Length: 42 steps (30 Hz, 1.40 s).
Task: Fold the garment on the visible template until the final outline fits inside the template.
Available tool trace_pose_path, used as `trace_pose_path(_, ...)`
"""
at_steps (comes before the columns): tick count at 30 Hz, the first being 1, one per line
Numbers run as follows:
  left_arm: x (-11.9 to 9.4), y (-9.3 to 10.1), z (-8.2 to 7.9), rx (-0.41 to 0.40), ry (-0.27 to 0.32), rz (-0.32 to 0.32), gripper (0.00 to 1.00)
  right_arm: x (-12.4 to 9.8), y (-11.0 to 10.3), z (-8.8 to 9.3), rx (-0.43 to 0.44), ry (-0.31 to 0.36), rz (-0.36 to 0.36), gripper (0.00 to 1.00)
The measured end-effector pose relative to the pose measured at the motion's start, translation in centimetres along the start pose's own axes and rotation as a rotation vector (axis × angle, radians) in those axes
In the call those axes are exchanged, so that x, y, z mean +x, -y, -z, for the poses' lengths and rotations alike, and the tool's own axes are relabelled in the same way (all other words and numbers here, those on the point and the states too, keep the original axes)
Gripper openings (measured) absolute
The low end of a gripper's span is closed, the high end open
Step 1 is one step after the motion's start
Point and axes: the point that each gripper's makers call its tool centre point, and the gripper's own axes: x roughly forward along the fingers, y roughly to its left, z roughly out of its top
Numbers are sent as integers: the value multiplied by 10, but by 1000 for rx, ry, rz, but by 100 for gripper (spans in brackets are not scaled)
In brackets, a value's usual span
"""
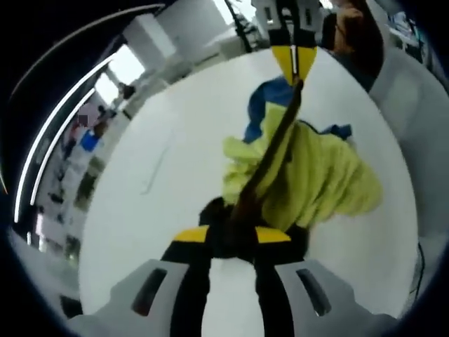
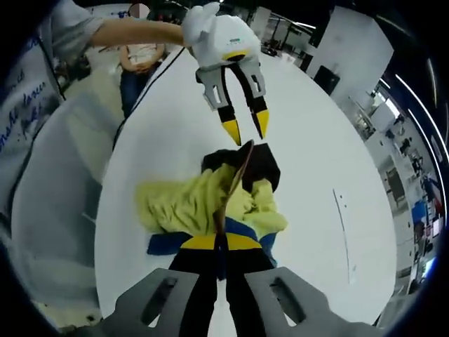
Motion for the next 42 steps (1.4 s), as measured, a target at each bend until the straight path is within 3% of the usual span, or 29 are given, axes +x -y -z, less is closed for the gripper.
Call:
trace_pose_path(9, 10, 10, -1, 70, -32, 81, 16, 0, -3, 1, 9, 6, 2, 3)
trace_pose_path(23, 17, 11, 15, 104, -87, 125, 12, 1, -6, 7, 24, 4, -4, 3)
trace_pose_path(37, 18, 17, 5, 150, -73, 201, 10, -2, -8, 9, 36, 7, 1, 3)
trace_pose_path(42, 13, 26, 4, 209, -80, 251, 10, -2, -12, 9, 36, 7, -1, 3)
